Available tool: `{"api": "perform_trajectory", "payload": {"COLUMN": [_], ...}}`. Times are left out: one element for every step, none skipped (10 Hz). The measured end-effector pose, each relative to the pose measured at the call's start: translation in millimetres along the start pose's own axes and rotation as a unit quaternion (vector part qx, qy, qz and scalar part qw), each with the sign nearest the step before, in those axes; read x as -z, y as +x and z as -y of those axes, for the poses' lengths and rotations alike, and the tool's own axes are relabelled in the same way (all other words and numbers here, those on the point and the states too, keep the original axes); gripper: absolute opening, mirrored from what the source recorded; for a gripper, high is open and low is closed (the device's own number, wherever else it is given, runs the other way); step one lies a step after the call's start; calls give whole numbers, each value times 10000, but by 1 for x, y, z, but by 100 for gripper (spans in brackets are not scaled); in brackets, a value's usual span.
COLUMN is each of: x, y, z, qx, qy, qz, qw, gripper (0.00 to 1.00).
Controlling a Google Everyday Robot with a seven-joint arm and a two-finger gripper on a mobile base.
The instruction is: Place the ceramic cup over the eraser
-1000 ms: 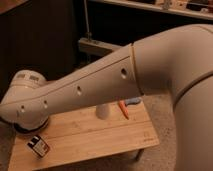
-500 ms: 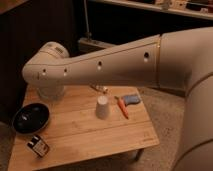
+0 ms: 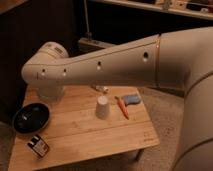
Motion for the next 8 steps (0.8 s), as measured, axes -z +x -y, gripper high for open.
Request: {"api": "perform_trajectory", "payload": {"x": [0,-2,-5,-9,-13,-17,-21,-24], "y": [0,0,2,2,3,4,5,7], "z": [0,4,11,24,46,68,97,126], "qx": [-4,-37,-174,-328,-570,-774,-983,-1188], "qy": [0,14,59,97,115,73,40,-25], "qz": [-2,-19,-74,-105,-136,-172,-191,-212], "qw": [10000,10000,9998,9994,9982,9968,9950,9927], "gripper": [20,20,20,20,20,18,12,3]}}
